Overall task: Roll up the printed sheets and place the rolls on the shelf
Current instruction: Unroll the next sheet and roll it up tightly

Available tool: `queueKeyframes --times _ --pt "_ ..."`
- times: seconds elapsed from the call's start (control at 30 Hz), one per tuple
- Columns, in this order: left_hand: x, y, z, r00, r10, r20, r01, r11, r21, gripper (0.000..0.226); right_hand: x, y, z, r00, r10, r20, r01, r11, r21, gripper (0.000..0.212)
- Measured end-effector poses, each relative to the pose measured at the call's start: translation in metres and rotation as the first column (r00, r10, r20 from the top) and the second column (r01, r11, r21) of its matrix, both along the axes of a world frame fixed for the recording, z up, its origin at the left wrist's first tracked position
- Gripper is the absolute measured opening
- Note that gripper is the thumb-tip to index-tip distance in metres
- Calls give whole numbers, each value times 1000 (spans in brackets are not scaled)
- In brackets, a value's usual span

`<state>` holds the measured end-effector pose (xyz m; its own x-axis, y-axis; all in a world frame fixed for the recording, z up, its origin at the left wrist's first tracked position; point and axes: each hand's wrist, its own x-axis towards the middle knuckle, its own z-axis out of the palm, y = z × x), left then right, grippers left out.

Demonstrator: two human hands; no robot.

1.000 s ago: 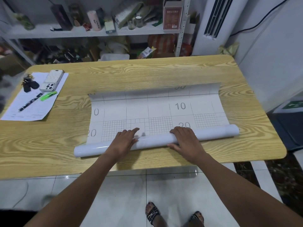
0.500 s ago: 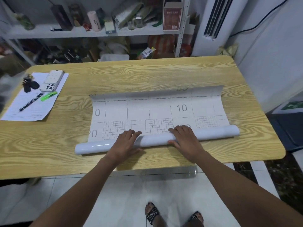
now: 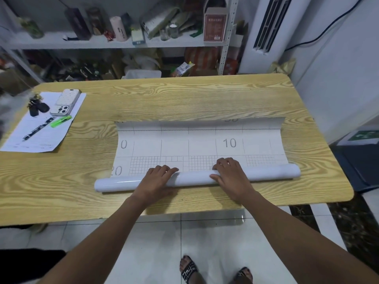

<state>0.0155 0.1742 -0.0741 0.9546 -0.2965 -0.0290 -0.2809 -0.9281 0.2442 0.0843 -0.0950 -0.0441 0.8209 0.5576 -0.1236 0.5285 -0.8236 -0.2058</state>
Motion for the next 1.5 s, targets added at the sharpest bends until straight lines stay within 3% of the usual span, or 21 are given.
queueKeyframes --times 0.07,0.17,0.7,1.03,1.37,1.5 --pt "-1 0 -1 1000 -3 20 3 1000 14 71 0 1 2 1000 -8 11 8 1000 -15 64" --pt "-2 0 -1 998 -5 59 5 1000 5 66 0 2 2 1000 -18 15 18 1000 -17 72" --pt "2 2 7 996 -28 89 31 999 -39 58 -7 -5 -5 998 -28 47 30 999 -33 57" --pt "2 5 11 998 35 -44 -38 997 -68 61 -8 -5 -9 997 8 72 -5 999 -45 57" --pt "1 6 18 996 43 -75 -49 995 -82 66 -8 -3 -10 996 3 87 -1 1000 -29 62" --pt "1 4 19 992 85 -97 -93 992 -82 47 -9 -2 -11 996 14 85 -11 999 -34 65"
